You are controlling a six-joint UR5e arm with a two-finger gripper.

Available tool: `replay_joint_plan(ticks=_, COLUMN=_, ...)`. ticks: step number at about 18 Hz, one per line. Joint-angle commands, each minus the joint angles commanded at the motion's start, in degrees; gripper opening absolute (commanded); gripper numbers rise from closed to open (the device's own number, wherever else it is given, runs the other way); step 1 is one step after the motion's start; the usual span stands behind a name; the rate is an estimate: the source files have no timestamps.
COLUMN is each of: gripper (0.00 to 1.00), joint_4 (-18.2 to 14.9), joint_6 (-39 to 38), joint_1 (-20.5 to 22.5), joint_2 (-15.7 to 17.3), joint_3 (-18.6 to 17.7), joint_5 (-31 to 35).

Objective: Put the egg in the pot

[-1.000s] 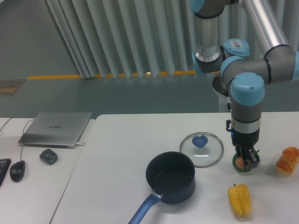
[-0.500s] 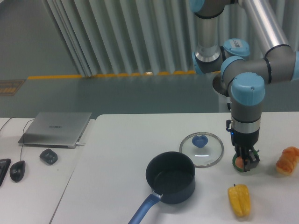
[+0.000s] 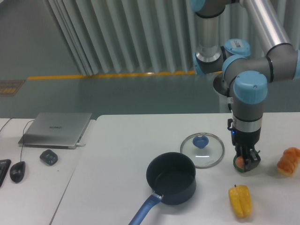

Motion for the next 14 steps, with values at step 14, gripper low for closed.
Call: replay_joint_plan(ticks=14, gripper=0.44, joint_4=1.75, joint_6=-22.57, joint_1=-10.45, joint_2=0.00, joint_3=0.97, joint_5=-2.11)
